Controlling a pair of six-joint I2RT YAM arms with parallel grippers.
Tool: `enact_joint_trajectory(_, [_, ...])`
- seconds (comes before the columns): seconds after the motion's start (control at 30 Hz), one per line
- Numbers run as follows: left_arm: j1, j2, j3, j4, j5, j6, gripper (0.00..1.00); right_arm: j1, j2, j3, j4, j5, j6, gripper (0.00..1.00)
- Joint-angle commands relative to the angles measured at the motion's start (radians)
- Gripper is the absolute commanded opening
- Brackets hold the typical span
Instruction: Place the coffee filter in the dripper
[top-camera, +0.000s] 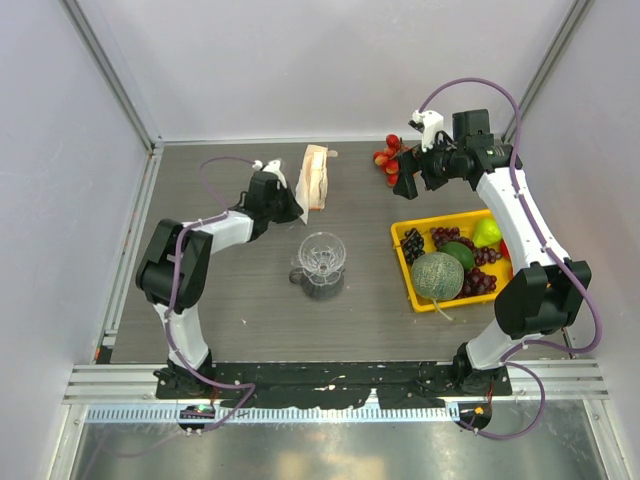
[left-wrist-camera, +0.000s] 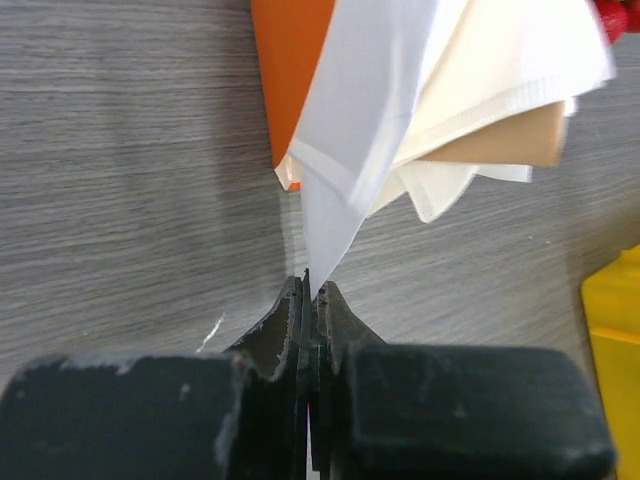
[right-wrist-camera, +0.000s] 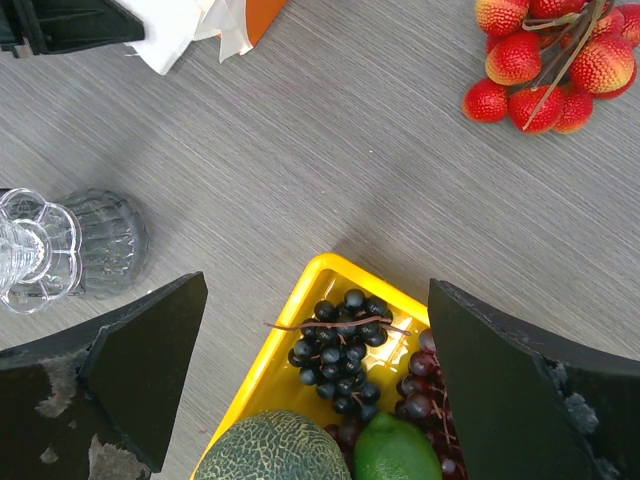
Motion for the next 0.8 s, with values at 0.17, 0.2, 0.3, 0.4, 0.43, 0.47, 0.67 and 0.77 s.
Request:
enact_joint_trajectory(0.17, [-0.003, -0.245, -0.025, -0.083, 0.091, 0.200, 0.00, 0.003, -0.014, 0.034, 0.012, -0.033, -0.026, 1.00])
enact_joint_trajectory(0.2, [0.000, -0.270, -0.028, -0.096, 0.106, 0.225, 0.00, 0.003, -0.011, 0.043, 0.003, -0.041, -0.033, 1.00])
enact_joint_trajectory(0.3, [0.017, -0.334, -0.037, -0.133, 0.203, 0.320, 0.00, 0.004, -0.020, 0.048, -0.004, -0.091, -0.053, 0.99])
enact_joint_trajectory(0.4, [0.036, -0.397, 0.004, -0.263, 0.379, 0.482, 0.00, 0.003, -0.043, 0.046, -0.002, -0.159, -0.070, 0.99])
enact_joint_trajectory(0.43, [0.045, -0.419, 0.024, -0.305, 0.442, 0.545, 0.00, 0.001, -0.048, 0.045, -0.001, -0.173, -0.082, 0.99])
enact_joint_trajectory(0.47, [0.053, -0.445, 0.036, -0.334, 0.505, 0.606, 0.00, 0.001, -0.059, 0.045, 0.001, -0.203, -0.085, 0.99])
enact_joint_trajectory(0.67, [0.056, -0.516, 0.206, -0.670, 0.786, 0.979, 0.00, 0.035, -0.123, 0.054, 0.004, -0.378, -0.174, 0.96])
enact_joint_trajectory(0.77, [0.048, -0.516, 0.298, -0.776, 0.843, 1.048, 0.00, 0.089, -0.161, 0.039, 0.001, -0.392, -0.268, 0.96])
